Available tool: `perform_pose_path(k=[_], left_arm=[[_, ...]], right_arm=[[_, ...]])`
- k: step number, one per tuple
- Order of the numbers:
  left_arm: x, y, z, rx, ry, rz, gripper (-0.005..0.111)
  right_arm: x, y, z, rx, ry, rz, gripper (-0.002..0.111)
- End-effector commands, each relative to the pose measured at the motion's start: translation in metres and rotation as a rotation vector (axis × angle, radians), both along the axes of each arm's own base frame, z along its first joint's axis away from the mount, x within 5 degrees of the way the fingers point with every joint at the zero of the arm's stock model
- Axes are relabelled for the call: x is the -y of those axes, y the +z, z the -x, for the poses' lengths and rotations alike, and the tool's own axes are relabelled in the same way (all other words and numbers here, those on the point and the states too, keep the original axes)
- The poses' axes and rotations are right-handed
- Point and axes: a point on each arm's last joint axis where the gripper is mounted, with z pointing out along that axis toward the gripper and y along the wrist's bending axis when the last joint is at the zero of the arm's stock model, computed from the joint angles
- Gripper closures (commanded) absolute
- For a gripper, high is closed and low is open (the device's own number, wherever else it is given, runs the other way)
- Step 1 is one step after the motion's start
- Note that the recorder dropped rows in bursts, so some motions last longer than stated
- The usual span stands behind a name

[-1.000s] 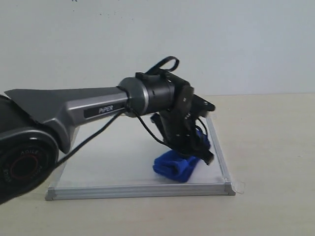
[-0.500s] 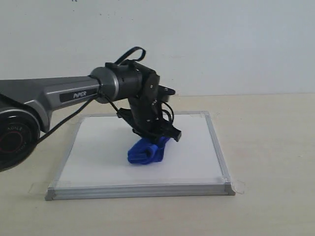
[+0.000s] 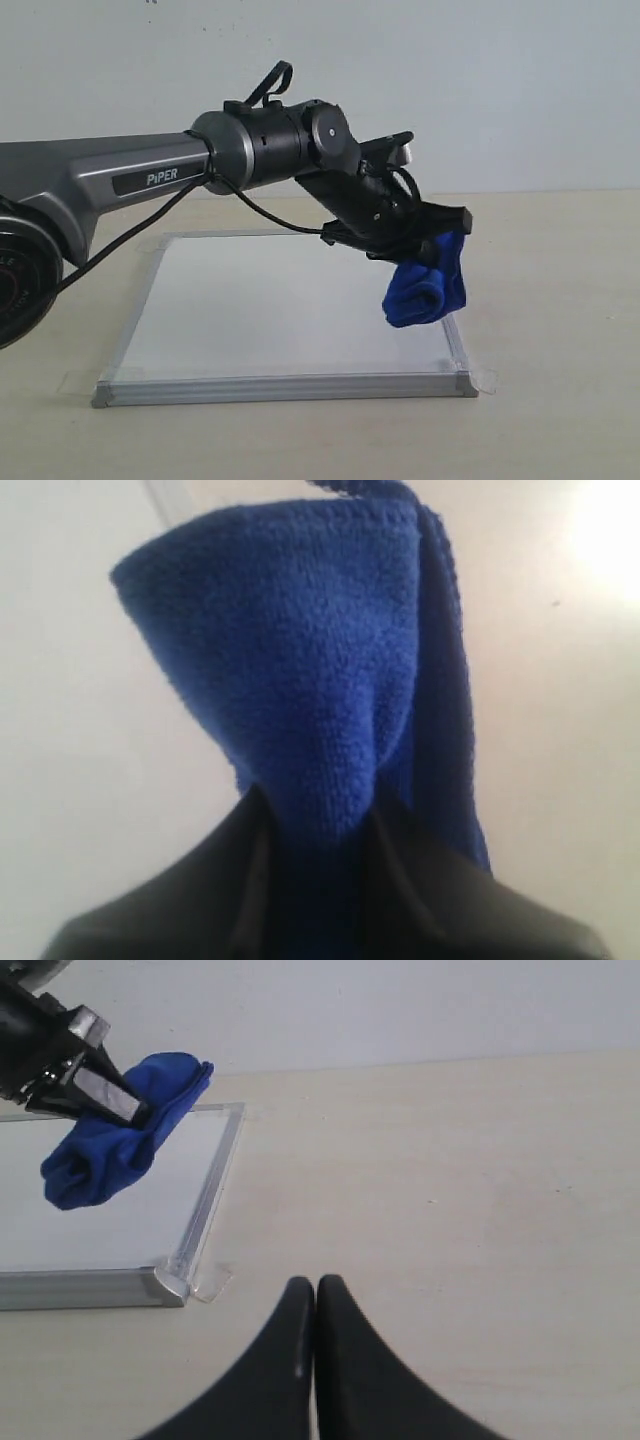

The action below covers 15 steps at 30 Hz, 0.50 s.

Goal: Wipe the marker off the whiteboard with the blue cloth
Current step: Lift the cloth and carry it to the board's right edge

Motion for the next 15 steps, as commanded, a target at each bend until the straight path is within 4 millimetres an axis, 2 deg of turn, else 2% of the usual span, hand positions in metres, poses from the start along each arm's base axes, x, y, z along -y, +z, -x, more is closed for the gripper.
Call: perform_pose_path(k=[1,5,11,15], left_arm=[[0.019,0.011,0.0,0.035,0.089,0.166,0.103],[0.032,0.011,0.0,0.037,0.177,0.264,0.103],[0.056,-0.004,0.001,0.042,0.317,0.4,0.103],[0.057,-0.009,-0.001,0.039,0.351,0.417,0.103]], right_arm=[[0.0,0.001,0.0,0.012,-0.002,-0.002,0.108],[0.0,0.001,0.0,0.012,-0.002,-0.002,0.108],[0.0,0.001,0.0,0.012,-0.002,-0.002,0.108],[0.0,0.001,0.0,0.012,-0.002,-0.002,0.108]])
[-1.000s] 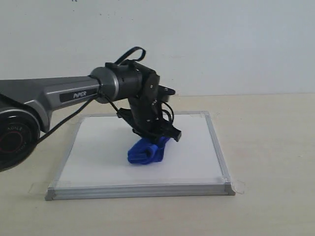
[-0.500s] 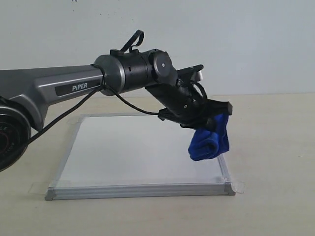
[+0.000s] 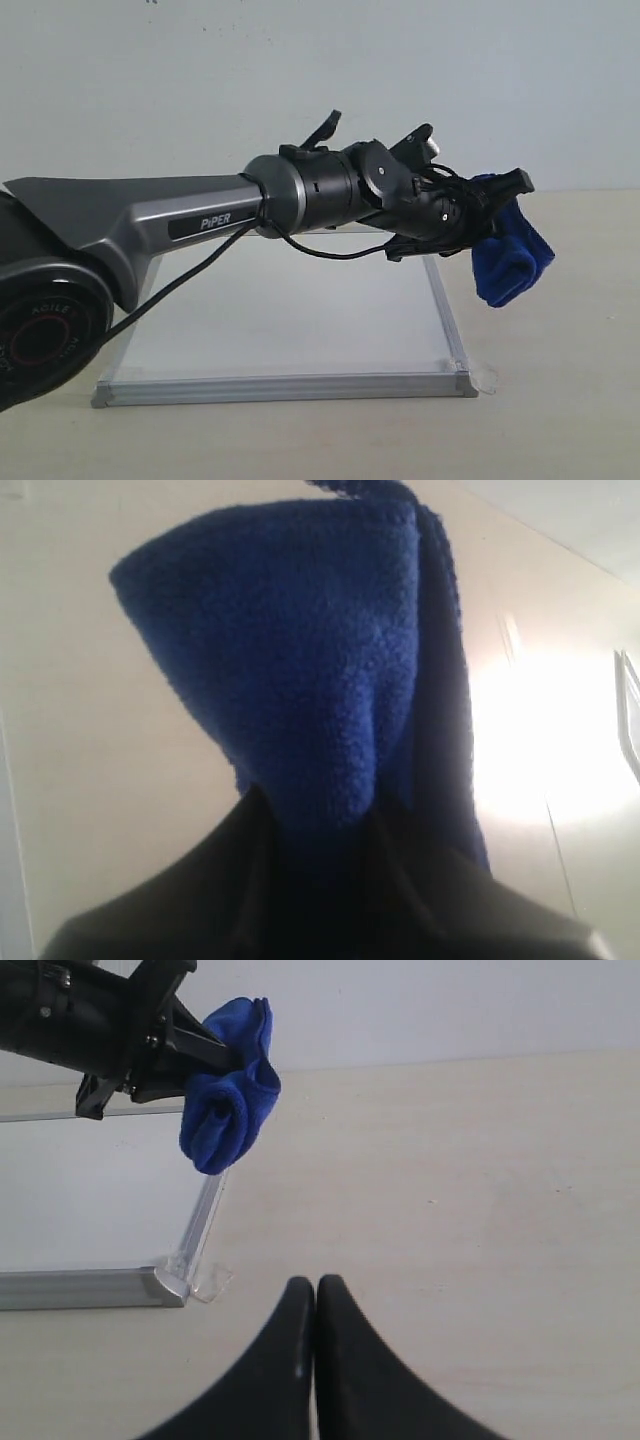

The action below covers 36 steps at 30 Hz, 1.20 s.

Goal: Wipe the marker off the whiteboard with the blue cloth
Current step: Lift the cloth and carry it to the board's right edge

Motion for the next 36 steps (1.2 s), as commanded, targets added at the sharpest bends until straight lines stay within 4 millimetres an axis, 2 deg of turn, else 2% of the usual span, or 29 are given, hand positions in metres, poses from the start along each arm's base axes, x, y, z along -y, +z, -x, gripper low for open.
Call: perform_pose_path(k=[1,16,25,30,36], left_arm=[[0.003,-0.005,-0.002,0.002,0.05,0.037,0.103],[0.003,-0.035,-0.007,-0.032,0.103,0.039,0.103],[-0.013,-0.052,-0.012,-0.084,0.056,-0.055,0.103],[-0.012,-0.073,-0.012,-0.116,0.067,-0.059,0.103],[-0.01,-0.073,-0.011,-0.139,0.086,-0.022,0.103]], right_arm=[[0.0,0.001,0.0,0.012,-0.002,-0.002,0.108],[0.0,0.001,0.0,0.012,-0.002,-0.002,0.108],[0.0,0.001,0.0,0.012,-0.002,-0.002,0.108],[0.0,0.001,0.0,0.012,-0.002,-0.002,0.108],[0.0,0.001,0.0,0.012,-0.002,-0.002,0.108]])
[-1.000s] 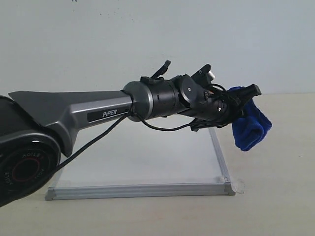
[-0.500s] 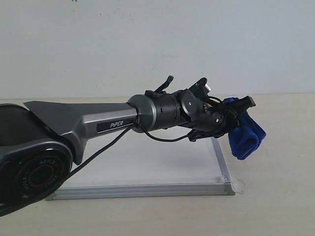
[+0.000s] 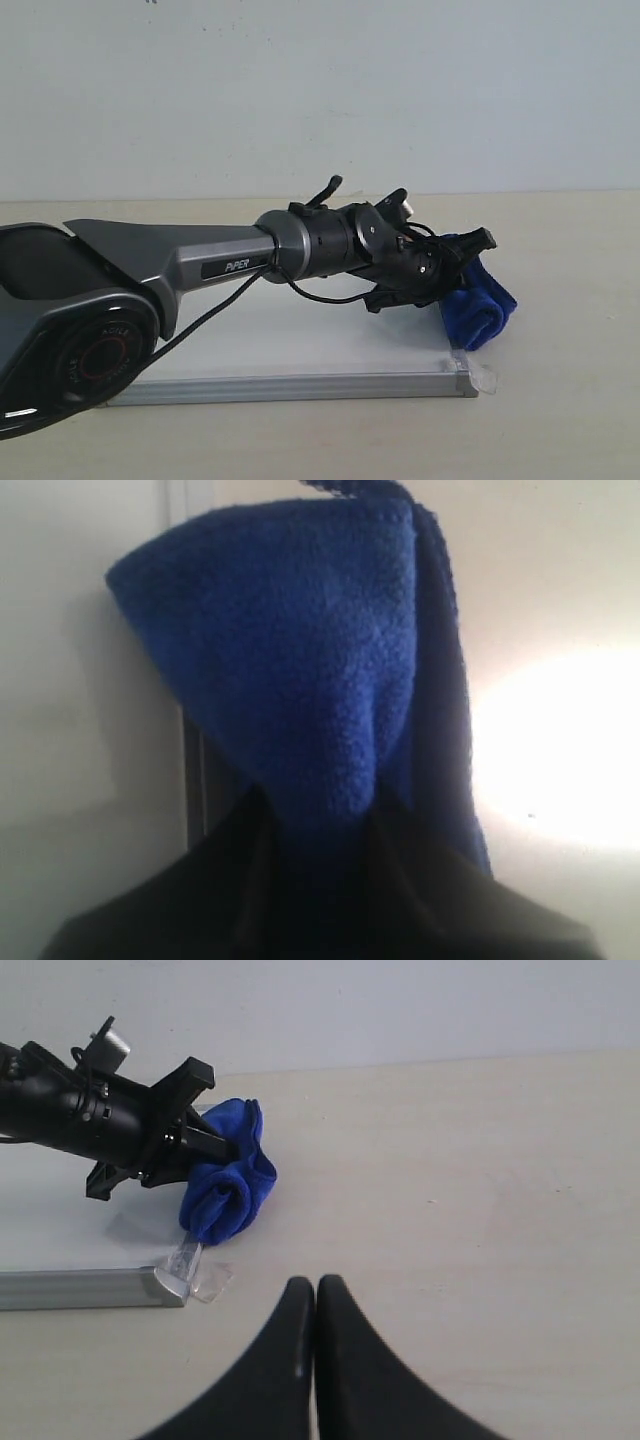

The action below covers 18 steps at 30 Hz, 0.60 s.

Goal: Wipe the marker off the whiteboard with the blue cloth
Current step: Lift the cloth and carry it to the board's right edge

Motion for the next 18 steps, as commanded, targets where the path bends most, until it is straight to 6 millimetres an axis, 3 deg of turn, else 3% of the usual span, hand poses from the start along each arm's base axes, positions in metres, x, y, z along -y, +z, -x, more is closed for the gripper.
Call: perform_pose_path(k=[1,5,10,12,18], left_arm=[[0.0025,0.003,0.0008,0.0,0.014,0.023,0.103],[0.0025,0.0027,0.0012,0.003,0.003,0.016,0.095],[0.0026,0.0024,0.0017,0.004,-0.007,0.009,0.054],[0.0026,0.0024,0.0017,0.004,-0.007,0.009,0.043],[0.0018,0.0058,0.0013,0.023,-0.028,-0.005,0.039]], right_arm=[[0.0001,0.0012,0.0001,0.012,-0.002,-0.002,0.108],[0.0001,0.0012,0.0001,0.012,-0.002,-0.002,0.108],[0.0001,0.0012,0.0001,0.012,-0.002,-0.002,0.108],[0.0001,0.0012,0.0001,0.012,-0.002,-0.002,0.108],[0.0001,0.0012,0.0001,0.012,-0.002,-0.002,0.108]])
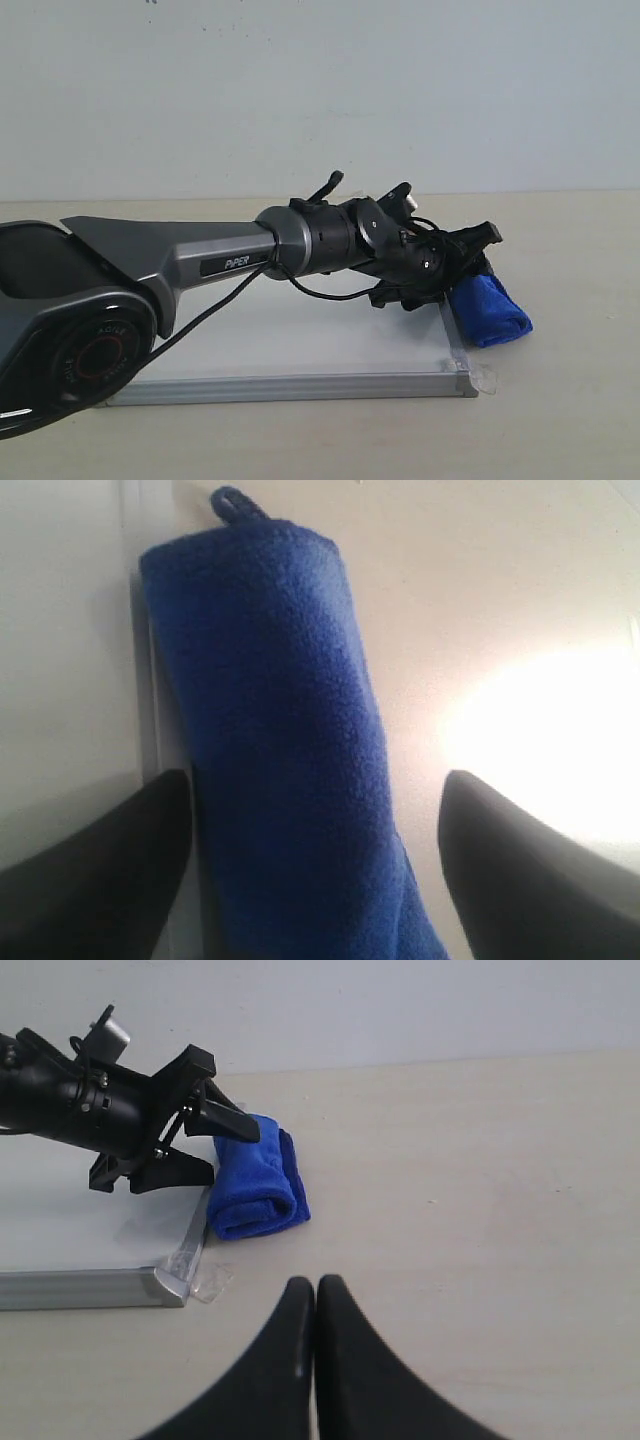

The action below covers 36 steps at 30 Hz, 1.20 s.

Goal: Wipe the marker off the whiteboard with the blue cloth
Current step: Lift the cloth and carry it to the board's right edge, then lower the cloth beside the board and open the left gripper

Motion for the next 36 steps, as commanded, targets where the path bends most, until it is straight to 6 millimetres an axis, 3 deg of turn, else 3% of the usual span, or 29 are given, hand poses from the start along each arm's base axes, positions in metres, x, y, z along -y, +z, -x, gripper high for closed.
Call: perform_pose_path(k=[1,13,20,29,36], left_arm=[[0.0,0.001,0.001,0.006,-0.02,-0.016,0.039],[-0.008,0.044,0.006,0.035,-0.136,-0.079,0.042],[-0.015,0.059,0.016,0.016,-0.229,-0.2,0.065],[-0.027,0.065,0.032,-0.023,-0.329,-0.341,0.102],[-0.05,0.077,0.058,0.02,-0.324,-0.407,0.103]], right_arm=[[0.0,0.001,0.0,0.012,-0.002,-0.002,0.108],[0.0,0.001,0.0,0.012,-0.002,-0.002,0.108],[0.0,0.001,0.0,0.012,-0.002,-0.002,0.108],[0.0,0.001,0.0,0.012,-0.002,-0.002,0.108],[0.0,0.001,0.0,0.012,-0.002,-0.002,0.108]])
